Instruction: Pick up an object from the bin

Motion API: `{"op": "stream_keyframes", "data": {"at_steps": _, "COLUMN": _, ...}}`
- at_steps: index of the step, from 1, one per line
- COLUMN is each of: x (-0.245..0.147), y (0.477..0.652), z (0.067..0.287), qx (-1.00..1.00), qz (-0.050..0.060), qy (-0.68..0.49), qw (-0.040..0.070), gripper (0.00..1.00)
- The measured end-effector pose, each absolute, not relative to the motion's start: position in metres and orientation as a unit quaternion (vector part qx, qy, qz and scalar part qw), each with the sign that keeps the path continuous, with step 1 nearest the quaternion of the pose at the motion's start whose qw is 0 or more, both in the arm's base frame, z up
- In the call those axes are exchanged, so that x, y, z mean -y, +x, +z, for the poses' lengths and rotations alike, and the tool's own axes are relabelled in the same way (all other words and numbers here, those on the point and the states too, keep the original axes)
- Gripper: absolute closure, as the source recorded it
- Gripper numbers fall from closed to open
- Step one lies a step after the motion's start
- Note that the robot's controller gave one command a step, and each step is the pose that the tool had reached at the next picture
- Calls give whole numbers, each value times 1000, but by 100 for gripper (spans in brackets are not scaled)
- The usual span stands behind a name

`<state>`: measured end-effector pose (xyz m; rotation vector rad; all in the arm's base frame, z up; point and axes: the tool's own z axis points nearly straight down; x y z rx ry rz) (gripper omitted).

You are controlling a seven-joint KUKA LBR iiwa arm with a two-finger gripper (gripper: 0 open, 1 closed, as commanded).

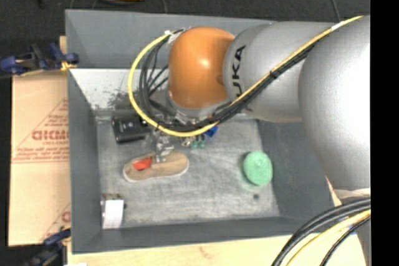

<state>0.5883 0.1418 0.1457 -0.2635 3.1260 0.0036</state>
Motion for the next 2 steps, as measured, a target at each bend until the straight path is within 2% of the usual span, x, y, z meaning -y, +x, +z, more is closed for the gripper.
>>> {"op": "stream_keyframes", "data": {"at_steps": 1, "x": -139, "y": 588, "z": 137, "qx": -996, "qz": 1, "qy": -84, "qw": 1, "gripper": 100}}
{"op": "stream_keyframes", "data": {"at_steps": 2, "x": -136, "y": 580, "z": 189, "qx": -993, "qz": 0, "qy": -120, "qw": -2, "gripper": 100}}
